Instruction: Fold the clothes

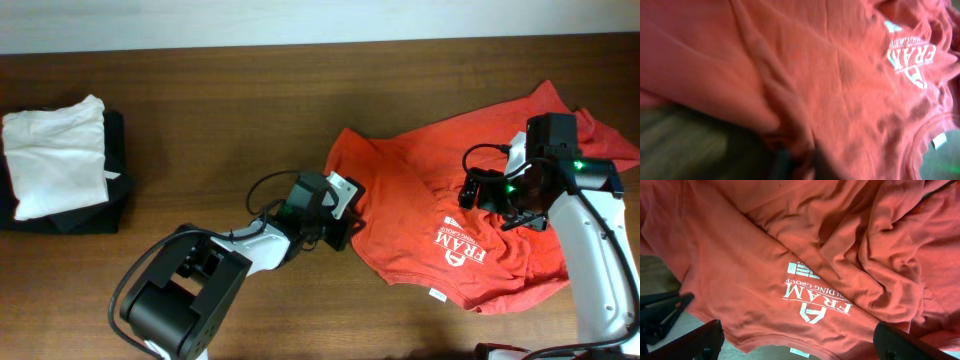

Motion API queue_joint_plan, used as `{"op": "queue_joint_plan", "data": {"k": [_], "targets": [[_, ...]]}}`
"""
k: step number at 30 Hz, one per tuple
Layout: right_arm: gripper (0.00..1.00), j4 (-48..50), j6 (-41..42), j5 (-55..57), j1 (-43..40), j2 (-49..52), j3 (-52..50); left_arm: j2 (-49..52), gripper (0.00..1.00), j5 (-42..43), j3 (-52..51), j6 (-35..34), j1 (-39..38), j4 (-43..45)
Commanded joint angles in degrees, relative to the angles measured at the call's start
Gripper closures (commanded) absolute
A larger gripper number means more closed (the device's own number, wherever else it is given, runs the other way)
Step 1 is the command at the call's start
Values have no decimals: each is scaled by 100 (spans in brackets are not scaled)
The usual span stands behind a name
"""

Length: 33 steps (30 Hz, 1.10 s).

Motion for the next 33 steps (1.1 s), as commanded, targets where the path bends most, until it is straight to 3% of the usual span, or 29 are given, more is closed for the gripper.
{"op": "queue_joint_plan", "data": {"k": [1, 5, 8, 13, 14, 16, 17, 20, 27, 30, 33], "targets": [[1, -50, -39, 26, -35, -35, 61, 24, 100, -332, 42, -20, 33, 208], [1, -109, -37, 505, -35, -35, 61, -190, 100, -1080, 55, -20, 511, 26], [1, -131, -37, 682, -35, -33, 61, -553, 100, -1989, 227, -15, 1314, -74], [1, -127, -35, 680, -35, -33, 61, -732, 99, -2210, 1329, -17, 2693, -297], [1, -127, -37, 680, -35, -33, 61, -730, 94, -2210, 1534, -17, 2859, -459], [1, -129, -37, 680, -35, -33, 59, -730, 51, -2205, 1891, -17, 3110, -826], [1, -127, -37, 680, -35, -33, 61, -730, 1, -2199, 2061, -17, 3202, -1117], [1, -129, -37, 680, -35, -31, 59, -732, 0, -1742, 2234, -17, 3265, -2159], [1, -125, -37, 682, -35, -31, 59, -732, 1, -195, 2232, -20, 2977, -5930], [1, -125, -37, 682, -35, -20, 59, -732, 1, 229, 2232, -96, 2651, -6861], [1, -127, -37, 680, -35, -20, 59, -732, 1, 243, 2146, -1008, 2271, -7261]]}}
